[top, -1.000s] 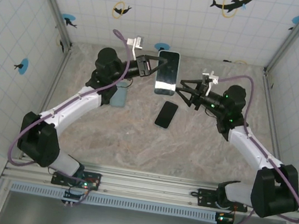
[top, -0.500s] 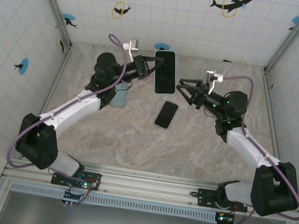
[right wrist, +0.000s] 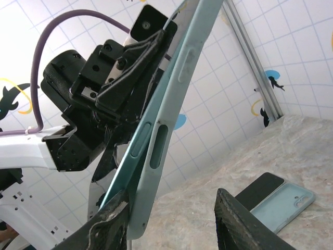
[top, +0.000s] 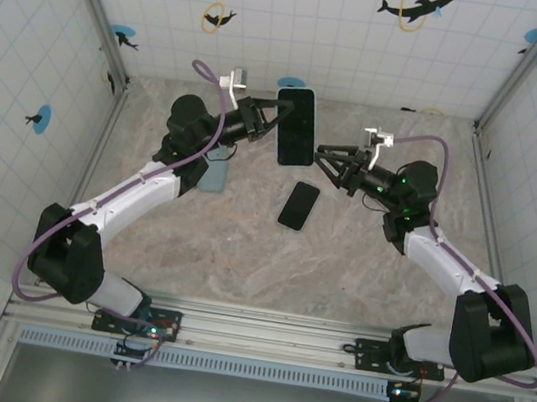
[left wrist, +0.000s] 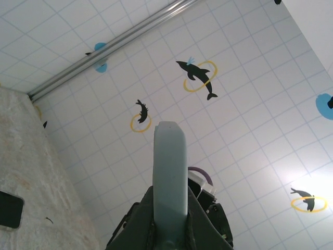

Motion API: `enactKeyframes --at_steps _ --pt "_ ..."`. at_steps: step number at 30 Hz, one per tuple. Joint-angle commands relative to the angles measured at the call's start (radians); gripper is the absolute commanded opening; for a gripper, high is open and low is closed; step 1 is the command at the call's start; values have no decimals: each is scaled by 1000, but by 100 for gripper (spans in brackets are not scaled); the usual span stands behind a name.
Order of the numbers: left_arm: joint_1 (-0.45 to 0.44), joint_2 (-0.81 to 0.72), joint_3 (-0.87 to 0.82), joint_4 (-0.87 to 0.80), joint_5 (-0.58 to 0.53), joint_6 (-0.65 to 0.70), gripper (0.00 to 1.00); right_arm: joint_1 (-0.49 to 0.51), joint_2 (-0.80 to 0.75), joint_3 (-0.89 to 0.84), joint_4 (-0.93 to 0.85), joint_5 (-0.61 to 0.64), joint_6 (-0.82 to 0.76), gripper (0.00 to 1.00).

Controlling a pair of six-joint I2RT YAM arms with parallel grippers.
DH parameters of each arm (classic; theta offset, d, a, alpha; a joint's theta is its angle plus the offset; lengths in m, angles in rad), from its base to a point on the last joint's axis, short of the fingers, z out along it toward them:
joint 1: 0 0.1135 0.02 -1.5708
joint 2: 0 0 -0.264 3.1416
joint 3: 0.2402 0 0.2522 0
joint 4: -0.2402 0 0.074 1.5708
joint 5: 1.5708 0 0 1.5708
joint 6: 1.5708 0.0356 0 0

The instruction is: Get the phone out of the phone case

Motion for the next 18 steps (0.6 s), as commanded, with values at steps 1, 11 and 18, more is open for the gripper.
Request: enactKeyframes --at_steps 1,11,18 --pt "-11 -25 17 92 -6 -29 0 21 13 31 -10 -12 -12 45" --pt "-37 -16 -42 86 -124 -77 0 76 59 29 218 72 314 47" --pt "-38 -3 -92 90 -175 -118 0 104 99 23 386 112 521 35"
